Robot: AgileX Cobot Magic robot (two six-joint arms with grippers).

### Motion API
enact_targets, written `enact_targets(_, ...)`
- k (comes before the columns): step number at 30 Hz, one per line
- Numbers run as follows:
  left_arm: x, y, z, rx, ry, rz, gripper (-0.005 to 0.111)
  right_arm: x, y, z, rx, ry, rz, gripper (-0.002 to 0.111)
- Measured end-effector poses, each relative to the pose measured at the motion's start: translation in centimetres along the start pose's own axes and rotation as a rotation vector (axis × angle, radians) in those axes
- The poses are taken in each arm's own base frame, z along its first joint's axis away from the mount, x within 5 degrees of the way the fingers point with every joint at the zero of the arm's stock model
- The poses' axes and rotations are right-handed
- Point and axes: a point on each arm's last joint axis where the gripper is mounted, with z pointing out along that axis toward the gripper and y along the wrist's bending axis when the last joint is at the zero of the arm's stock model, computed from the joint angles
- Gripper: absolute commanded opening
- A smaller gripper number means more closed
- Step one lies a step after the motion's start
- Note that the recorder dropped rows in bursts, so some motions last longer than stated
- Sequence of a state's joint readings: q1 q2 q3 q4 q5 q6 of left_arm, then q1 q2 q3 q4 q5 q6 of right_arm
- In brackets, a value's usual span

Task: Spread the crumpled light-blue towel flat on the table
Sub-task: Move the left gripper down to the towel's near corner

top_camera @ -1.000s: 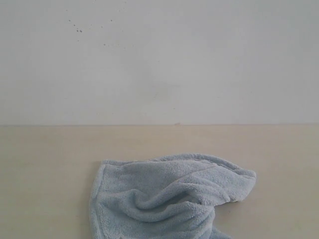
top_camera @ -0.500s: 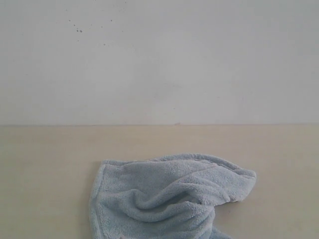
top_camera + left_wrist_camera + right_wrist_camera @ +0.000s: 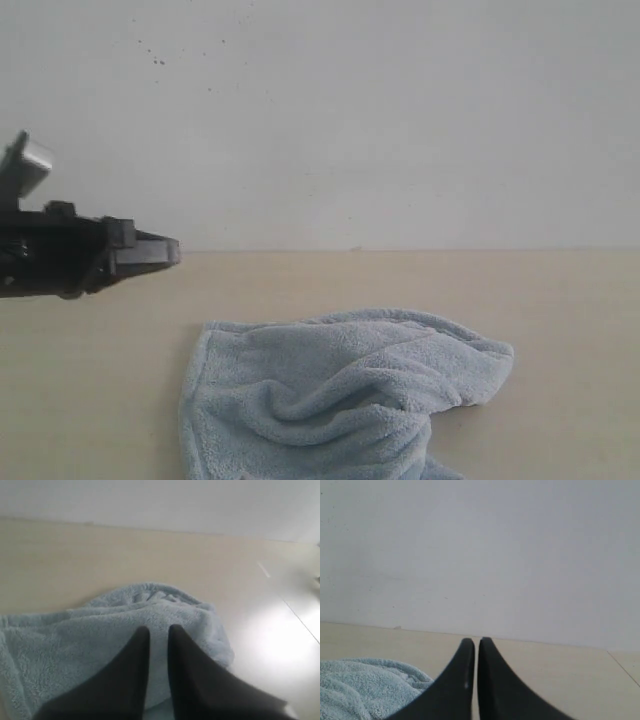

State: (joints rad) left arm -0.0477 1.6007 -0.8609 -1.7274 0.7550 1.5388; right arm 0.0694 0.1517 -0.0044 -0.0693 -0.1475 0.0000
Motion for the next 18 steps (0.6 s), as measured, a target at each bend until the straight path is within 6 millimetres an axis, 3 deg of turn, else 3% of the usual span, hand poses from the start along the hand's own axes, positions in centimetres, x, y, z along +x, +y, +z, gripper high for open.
enact_targets(4, 1.0, 3.6, 3.8, 0.012, 0.072, -0.082, 0.059, 0.0, 0.0, 0.0, 0.0, 0.0, 0.0, 0.003)
enact_targets(6, 1.2, 5.0, 5.5, 0.033, 0.091, -0.119, 0.066, 0.0, 0.0, 0.0, 0.0, 0.0, 0.0, 0.003)
enact_targets(11, 1.2, 6.6, 9.1, 0.075, 0.115, -0.181, 0.067, 0.0, 0.0, 0.0, 0.0, 0.0, 0.0, 0.003)
enact_targets(18, 0.5, 6.4, 13.0, -0.027, 0.138, -0.156, 0.067, 0.0, 0.0, 0.0, 0.0, 0.0, 0.0, 0.003)
